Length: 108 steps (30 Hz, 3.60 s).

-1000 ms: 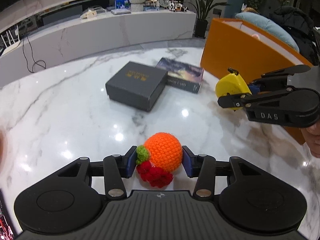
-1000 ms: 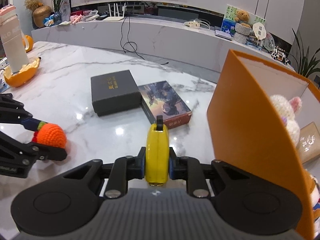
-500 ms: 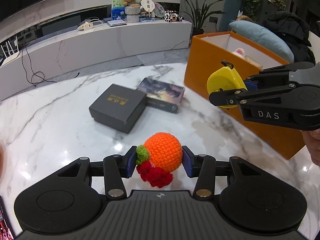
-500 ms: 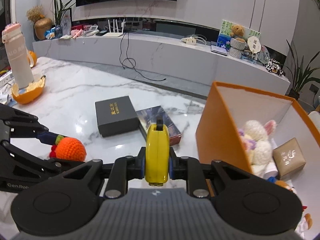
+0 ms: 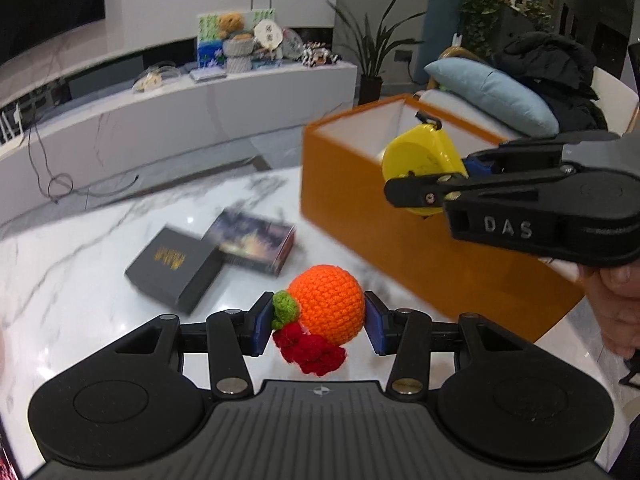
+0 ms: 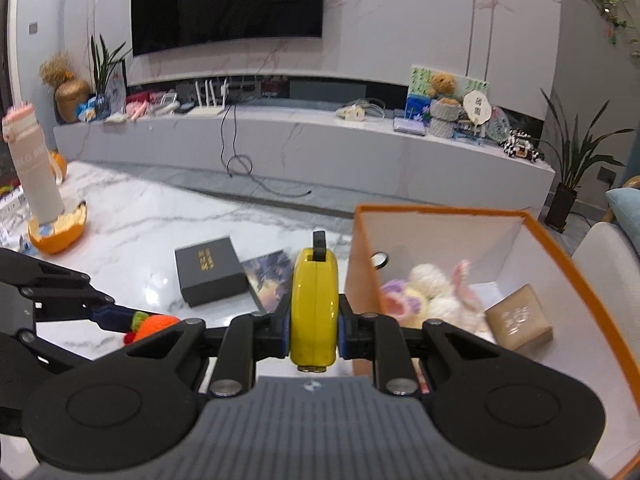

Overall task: Organize objects
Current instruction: 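Lift the crocheted fruit and tape measure and carry them over the orange box, then open both tools to drop the fruit and tape measure into the box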

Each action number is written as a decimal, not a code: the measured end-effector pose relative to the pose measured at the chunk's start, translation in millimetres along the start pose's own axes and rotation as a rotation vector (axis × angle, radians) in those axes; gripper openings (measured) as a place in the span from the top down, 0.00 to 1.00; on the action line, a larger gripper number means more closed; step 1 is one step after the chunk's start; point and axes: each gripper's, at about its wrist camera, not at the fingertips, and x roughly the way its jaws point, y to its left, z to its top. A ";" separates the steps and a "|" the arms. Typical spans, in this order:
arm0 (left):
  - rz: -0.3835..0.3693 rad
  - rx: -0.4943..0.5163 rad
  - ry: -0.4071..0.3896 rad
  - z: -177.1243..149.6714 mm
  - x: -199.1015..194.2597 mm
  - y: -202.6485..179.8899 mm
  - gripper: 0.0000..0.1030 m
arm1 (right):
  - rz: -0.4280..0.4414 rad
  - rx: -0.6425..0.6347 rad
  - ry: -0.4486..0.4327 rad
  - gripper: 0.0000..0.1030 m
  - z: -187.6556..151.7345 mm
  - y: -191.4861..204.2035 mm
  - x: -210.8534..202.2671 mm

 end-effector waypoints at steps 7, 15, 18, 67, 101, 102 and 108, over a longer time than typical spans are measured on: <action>-0.004 0.051 -0.056 34.6 -6.5 -30.5 0.48 | -0.030 0.068 -0.069 0.79 13.5 -31.4 -30.3; -0.011 0.098 -0.094 64.6 -4.7 -60.7 0.48 | -0.084 0.137 -0.086 0.79 19.5 -70.9 -40.8; -0.016 0.122 -0.097 71.8 -1.3 -72.4 0.48 | -0.107 0.168 -0.092 0.79 20.6 -86.8 -43.0; -0.056 0.202 0.194 67.1 130.4 -129.6 0.47 | -0.110 0.350 0.294 0.79 -13.1 -184.4 50.4; -0.150 0.164 0.153 85.1 109.6 -124.2 0.15 | -0.149 0.388 0.237 0.45 0.5 -188.3 41.4; -0.149 0.164 0.145 86.9 107.6 -123.0 0.15 | -0.151 0.391 0.233 0.45 1.3 -188.8 41.3; -0.131 0.198 0.112 90.0 100.0 -123.0 0.15 | -0.153 0.396 0.215 0.44 7.8 -183.5 41.2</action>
